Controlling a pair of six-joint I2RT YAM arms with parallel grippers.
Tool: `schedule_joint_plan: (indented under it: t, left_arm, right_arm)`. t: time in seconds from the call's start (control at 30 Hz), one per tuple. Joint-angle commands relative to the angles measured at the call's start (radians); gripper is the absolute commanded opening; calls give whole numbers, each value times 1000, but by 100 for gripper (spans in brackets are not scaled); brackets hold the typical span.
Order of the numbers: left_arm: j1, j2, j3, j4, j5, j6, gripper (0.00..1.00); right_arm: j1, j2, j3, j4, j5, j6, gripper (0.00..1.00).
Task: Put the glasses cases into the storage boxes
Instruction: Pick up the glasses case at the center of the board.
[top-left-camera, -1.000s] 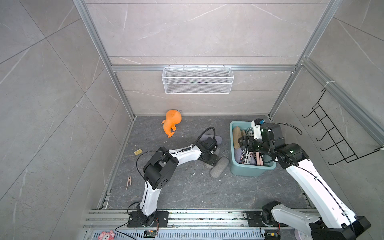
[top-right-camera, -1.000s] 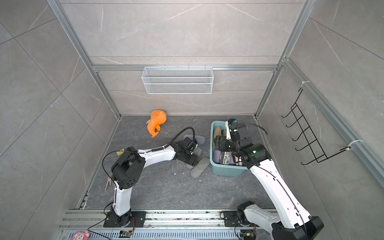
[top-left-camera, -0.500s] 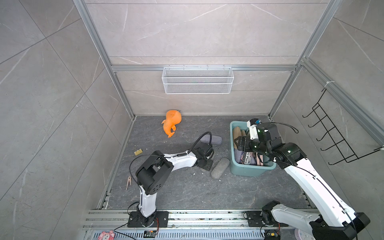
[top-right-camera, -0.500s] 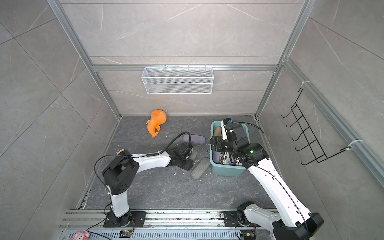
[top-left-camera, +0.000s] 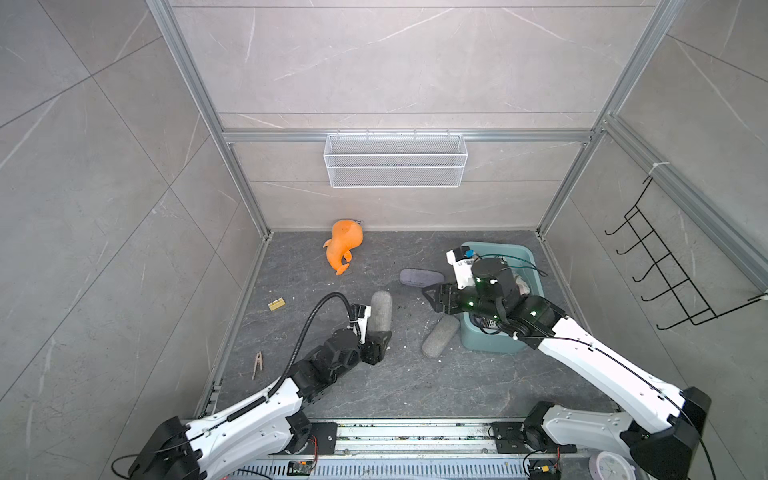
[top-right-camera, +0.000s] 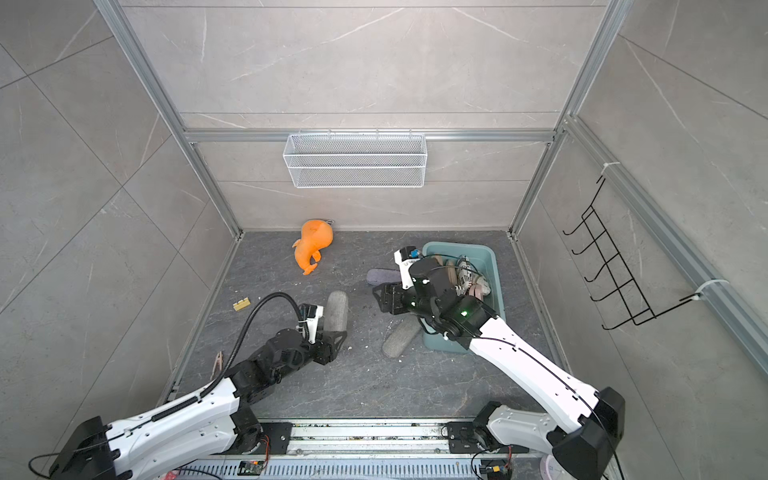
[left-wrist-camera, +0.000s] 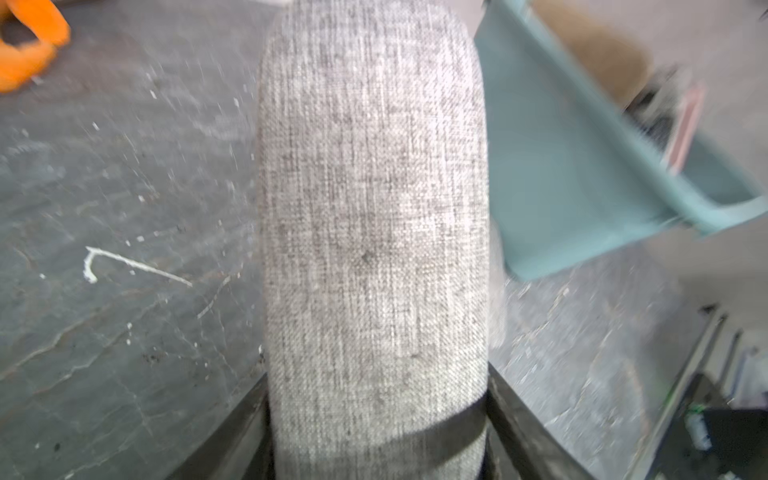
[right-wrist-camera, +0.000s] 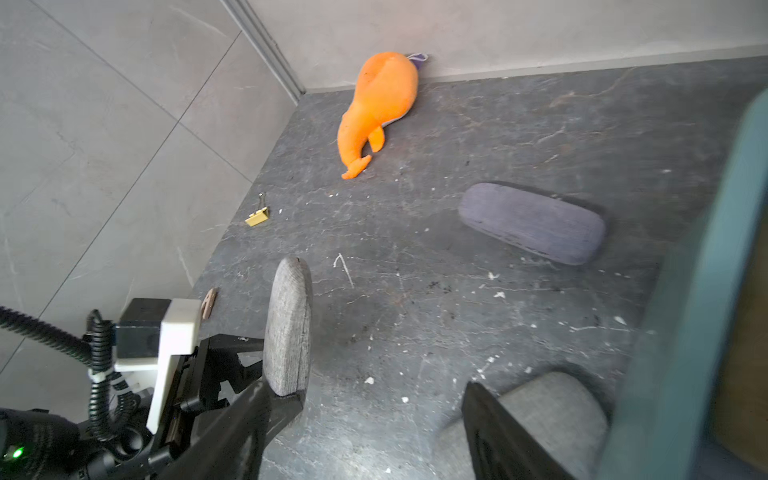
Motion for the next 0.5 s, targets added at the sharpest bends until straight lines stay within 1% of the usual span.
schedule_joint_plan:
  t: [0.0,0.1,0.27,0.33,0.47]
  left_arm:
    - [26,-70,-1,155,-19,-36,57]
    - [38,-83,-9,206,6,-42,56]
    - [43,-49,21,225,57,-51,56]
    - [45,-38,23,235,66,-56,56]
    - [45,-36,34,238,77,-58,56]
  right_arm:
    - [60,87,69,91,-21,7,76]
    - [98,169,118,123,-48,18,78]
    - [132,267,180,155,-78,23,77]
    - [134,295,190,166,-80,35,75]
    - [137,341,201,202,-105,63,67]
